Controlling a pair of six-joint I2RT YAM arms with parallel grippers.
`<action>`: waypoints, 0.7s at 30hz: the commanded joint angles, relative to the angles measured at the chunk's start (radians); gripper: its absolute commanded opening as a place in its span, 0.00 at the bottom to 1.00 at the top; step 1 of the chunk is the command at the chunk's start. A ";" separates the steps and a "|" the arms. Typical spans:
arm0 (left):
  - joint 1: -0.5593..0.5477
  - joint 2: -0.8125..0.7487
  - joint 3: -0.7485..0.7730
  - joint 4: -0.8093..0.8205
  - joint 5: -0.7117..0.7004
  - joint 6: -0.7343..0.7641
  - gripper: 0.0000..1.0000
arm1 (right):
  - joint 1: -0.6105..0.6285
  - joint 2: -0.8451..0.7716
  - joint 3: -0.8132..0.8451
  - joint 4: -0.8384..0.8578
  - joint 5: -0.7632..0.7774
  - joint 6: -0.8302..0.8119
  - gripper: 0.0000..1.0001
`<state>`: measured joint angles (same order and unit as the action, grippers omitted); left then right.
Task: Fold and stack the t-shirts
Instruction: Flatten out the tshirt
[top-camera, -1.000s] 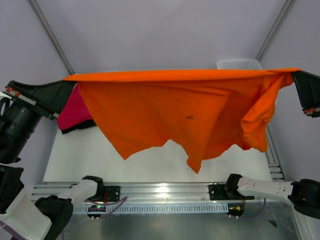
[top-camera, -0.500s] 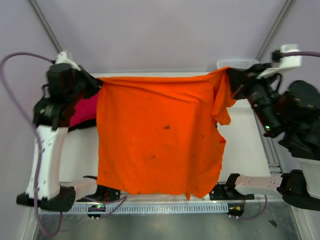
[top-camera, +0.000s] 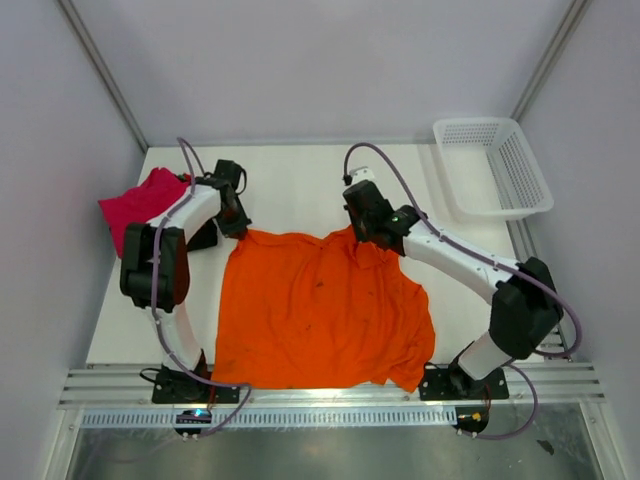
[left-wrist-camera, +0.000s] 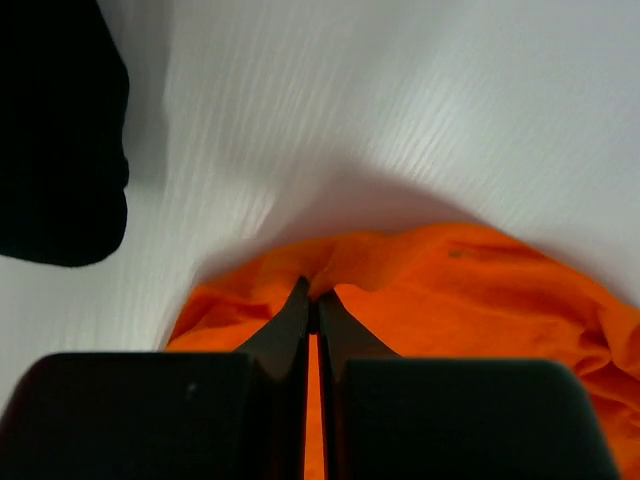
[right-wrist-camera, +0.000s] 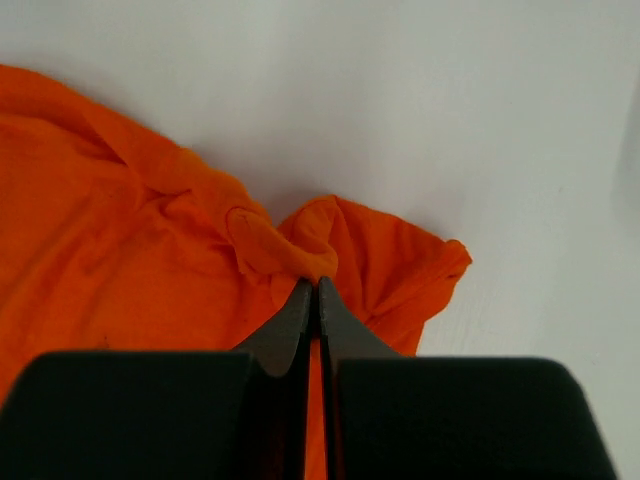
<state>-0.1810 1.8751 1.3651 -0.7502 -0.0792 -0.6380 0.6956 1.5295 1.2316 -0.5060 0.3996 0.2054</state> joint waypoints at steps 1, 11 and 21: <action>0.006 0.002 0.120 0.091 -0.059 0.034 0.00 | -0.002 0.038 0.038 0.147 -0.015 0.009 0.03; 0.006 0.047 0.247 0.098 -0.171 0.026 0.00 | -0.002 0.181 0.103 0.150 0.028 0.043 0.03; 0.006 0.190 0.463 -0.096 -0.444 -0.015 0.00 | -0.002 0.242 0.129 0.136 0.146 0.063 0.03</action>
<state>-0.1810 2.0415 1.7779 -0.7700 -0.3550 -0.6281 0.6952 1.7599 1.3243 -0.4042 0.4831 0.2398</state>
